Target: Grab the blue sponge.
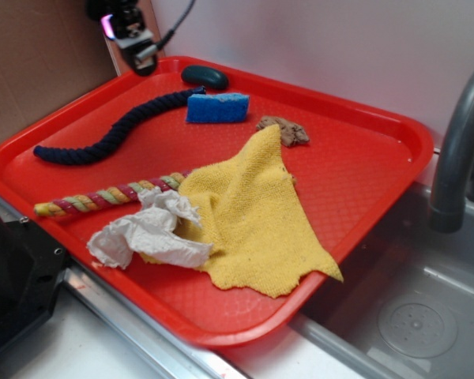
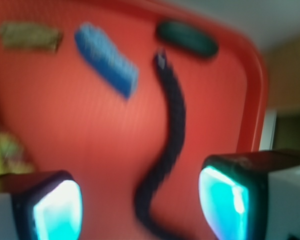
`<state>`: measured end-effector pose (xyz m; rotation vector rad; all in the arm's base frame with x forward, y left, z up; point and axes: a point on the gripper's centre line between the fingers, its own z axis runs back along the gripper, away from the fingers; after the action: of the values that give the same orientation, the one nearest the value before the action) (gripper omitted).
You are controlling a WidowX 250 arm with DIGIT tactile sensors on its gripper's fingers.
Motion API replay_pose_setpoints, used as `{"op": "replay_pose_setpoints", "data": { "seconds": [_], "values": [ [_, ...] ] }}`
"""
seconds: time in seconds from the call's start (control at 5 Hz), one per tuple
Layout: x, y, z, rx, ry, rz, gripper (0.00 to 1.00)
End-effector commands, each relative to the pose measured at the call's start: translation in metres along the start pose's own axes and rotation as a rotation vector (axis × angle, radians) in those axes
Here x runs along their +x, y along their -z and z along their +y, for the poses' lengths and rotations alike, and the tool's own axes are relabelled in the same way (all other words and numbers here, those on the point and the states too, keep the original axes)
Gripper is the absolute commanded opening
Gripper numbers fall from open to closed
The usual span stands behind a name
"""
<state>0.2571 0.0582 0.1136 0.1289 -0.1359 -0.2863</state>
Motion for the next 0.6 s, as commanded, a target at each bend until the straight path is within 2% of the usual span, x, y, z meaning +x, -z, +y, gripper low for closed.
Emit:
{"op": "replay_pose_setpoints", "data": {
  "seconds": [0.0,0.2,0.4],
  "values": [
    [0.073,0.029,-0.028,-0.091,0.327,-0.182,1.00],
    [0.082,0.050,-0.039,-0.126,0.380,-0.143,1.00],
    [0.077,0.063,-0.051,-0.185,0.429,-0.109,1.00]
  ]
}}
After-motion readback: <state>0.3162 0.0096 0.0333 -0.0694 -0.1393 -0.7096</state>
